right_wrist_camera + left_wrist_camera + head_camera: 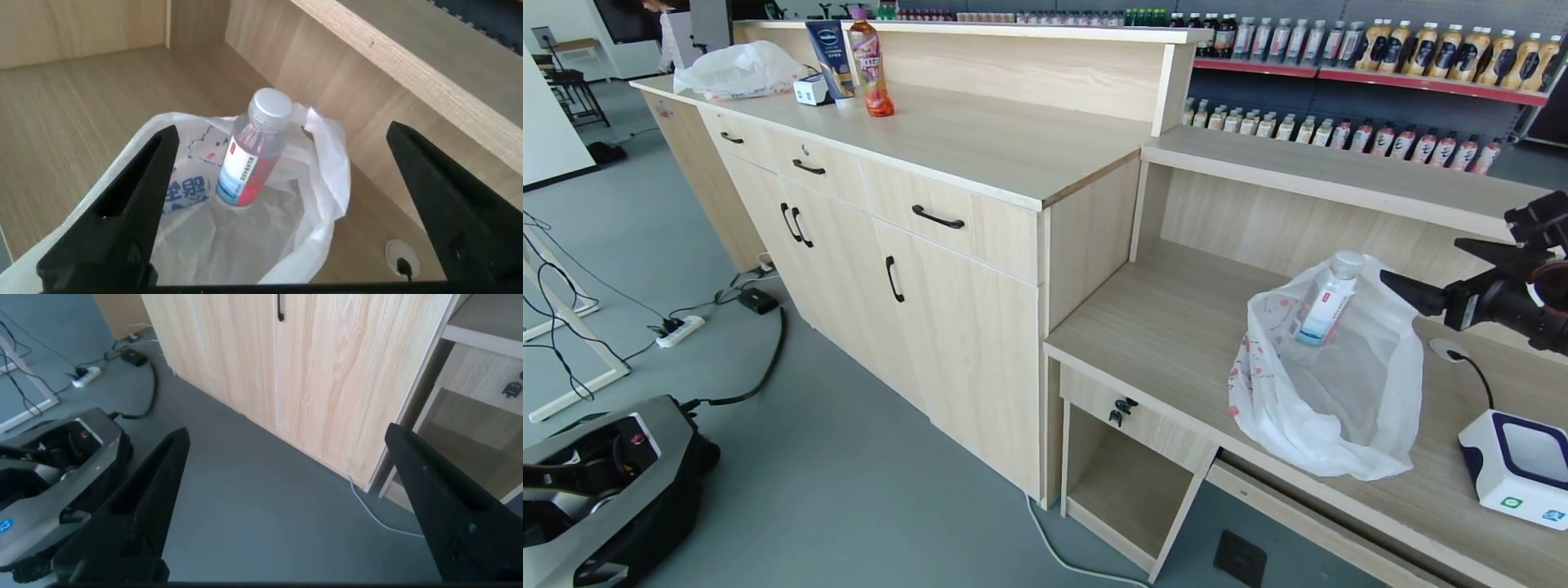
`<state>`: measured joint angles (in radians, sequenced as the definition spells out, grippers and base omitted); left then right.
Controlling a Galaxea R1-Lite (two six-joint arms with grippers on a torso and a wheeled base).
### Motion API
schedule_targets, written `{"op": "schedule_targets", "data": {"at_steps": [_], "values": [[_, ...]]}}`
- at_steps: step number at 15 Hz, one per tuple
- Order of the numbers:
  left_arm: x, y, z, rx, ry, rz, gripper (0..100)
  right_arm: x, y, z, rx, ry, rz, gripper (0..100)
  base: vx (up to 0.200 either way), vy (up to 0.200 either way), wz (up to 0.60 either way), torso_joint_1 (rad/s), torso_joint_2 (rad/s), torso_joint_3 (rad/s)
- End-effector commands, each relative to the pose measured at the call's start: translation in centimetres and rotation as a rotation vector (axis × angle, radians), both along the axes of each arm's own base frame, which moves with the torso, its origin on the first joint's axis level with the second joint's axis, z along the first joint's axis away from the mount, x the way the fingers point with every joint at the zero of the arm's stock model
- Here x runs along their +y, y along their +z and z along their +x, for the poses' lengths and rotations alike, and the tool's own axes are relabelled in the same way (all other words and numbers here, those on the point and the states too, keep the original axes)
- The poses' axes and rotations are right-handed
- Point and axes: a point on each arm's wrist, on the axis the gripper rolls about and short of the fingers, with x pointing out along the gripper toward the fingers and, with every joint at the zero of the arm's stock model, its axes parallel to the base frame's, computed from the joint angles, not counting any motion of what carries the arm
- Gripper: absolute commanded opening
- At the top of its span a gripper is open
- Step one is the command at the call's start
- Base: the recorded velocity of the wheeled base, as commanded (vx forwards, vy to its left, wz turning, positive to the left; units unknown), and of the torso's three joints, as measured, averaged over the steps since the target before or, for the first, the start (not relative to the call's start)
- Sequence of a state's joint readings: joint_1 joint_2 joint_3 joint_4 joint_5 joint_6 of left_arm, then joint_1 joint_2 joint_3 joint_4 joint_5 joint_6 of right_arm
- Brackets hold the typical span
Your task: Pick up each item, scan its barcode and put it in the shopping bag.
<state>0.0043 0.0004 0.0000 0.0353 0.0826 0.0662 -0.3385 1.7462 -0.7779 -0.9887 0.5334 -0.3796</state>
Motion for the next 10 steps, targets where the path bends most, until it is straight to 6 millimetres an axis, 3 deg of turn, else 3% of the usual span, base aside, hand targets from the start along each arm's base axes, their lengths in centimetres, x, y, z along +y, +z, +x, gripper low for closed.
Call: {"op": "schedule_targets", "data": {"at_steps": [1,5,6,9,10], "values": [[0.0,0.0,0.0,0.0,0.001,0.0,100,0.0,3.1,-3.6,-0.082,-0.008,-0.034,100,0.0,0.0,-0.6,-0.002,0.0,0.002],[0.0,0.0,0.0,0.0,0.001,0.0,100,0.2,5.9,-5.2,-0.141,-0.049,-0.056,100,0.0,0.0,-0.6,0.08,-0.17,-0.091],[0.0,0.0,0.0,0.0,0.001,0.0,100,-0.1,7.5,-6.0,-0.15,-0.107,-0.056,100,0.0,0.0,-0.6,0.027,-0.06,-0.032],[0.0,0.0,0.0,0.0,0.001,0.0,100,-1.8,9.0,-7.6,-0.053,-0.264,-0.018,100,0.0,0.0,-0.6,0.009,-0.02,-0.006],[0.0,0.0,0.0,0.0,0.001,0.0,100,-3.1,8.6,-8.1,0.041,-0.371,0.021,100,0.0,0.0,-0.6,0.002,-0.01,0.002]]}}
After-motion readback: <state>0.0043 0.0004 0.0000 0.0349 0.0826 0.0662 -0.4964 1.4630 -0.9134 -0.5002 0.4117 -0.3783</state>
